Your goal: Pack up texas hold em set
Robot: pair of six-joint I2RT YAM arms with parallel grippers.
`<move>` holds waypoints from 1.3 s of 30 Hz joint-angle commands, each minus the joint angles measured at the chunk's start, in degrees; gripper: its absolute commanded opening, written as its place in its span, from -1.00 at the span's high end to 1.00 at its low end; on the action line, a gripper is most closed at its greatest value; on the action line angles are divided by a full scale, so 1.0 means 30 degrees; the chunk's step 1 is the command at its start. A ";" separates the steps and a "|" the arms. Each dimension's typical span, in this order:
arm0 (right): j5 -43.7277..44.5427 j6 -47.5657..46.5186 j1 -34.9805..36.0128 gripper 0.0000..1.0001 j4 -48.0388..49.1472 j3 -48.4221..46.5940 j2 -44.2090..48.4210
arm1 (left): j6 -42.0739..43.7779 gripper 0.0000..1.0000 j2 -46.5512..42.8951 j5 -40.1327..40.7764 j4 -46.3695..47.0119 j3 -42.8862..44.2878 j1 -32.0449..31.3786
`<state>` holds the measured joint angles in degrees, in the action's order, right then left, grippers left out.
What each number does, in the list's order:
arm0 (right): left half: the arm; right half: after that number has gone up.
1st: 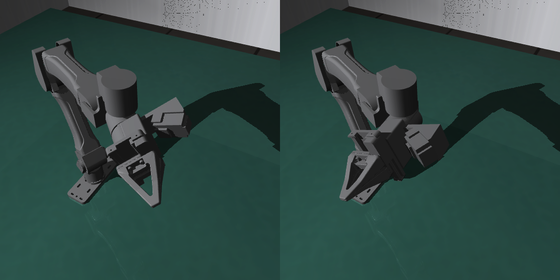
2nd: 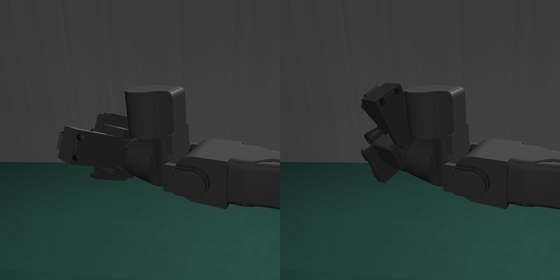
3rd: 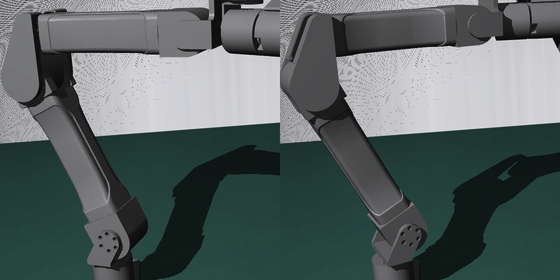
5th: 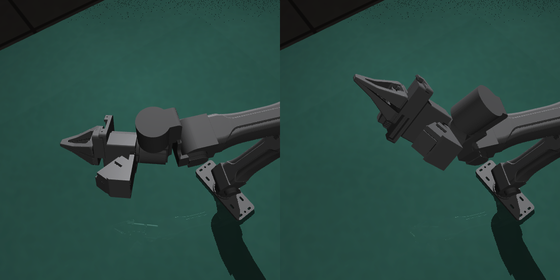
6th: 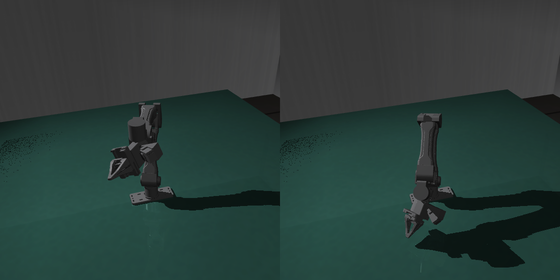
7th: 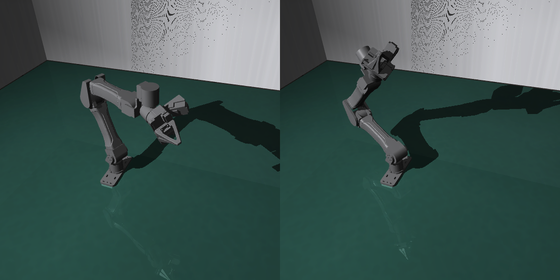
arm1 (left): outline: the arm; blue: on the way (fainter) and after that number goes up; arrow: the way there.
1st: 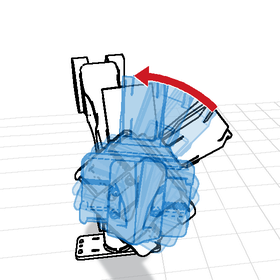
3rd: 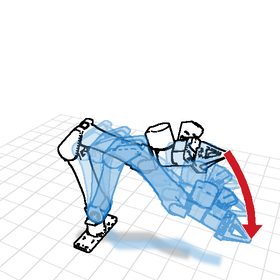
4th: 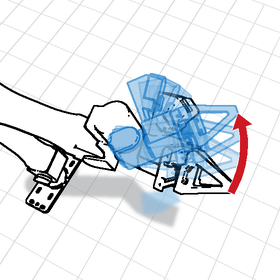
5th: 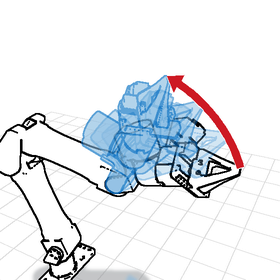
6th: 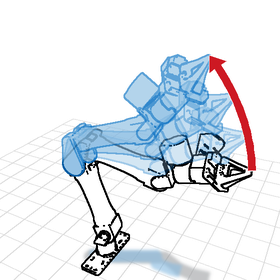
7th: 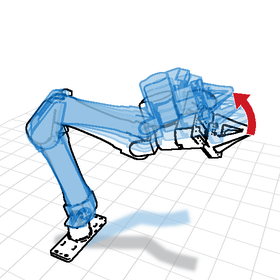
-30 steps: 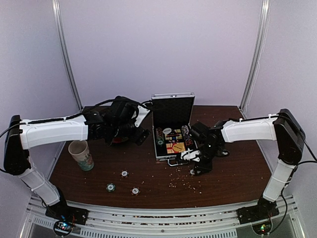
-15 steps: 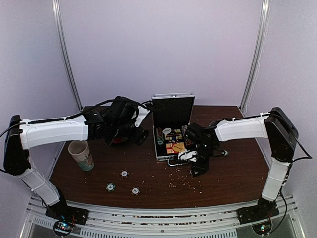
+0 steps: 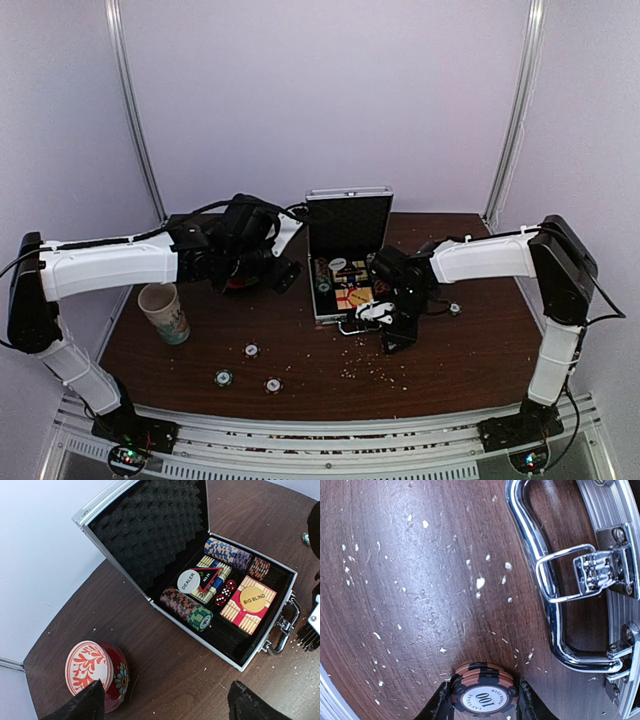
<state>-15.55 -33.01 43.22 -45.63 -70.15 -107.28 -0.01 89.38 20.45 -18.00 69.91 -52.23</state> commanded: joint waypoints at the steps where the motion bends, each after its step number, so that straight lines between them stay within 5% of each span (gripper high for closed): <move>1: -0.0251 0.0108 0.0170 0.42 -0.0244 -0.0355 -0.0382 | 0.0176 -0.74 -0.0096 0.0188 0.0386 0.0200 -0.0052; 20: 0.0339 -0.0175 0.0197 0.35 -0.0659 0.0147 -0.0016 | 0.0201 -0.73 -0.0116 0.0157 0.0375 0.0222 -0.0060; 39: 0.0497 -0.0303 0.0227 -0.25 -0.0648 0.0065 0.0019 | 0.0223 -0.73 -0.0191 0.0131 0.0391 0.0194 -0.0052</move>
<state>-15.09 -34.33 43.40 -47.44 -70.13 -107.39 0.14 89.38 20.53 -18.02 69.91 -52.23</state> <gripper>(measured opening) 0.619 0.867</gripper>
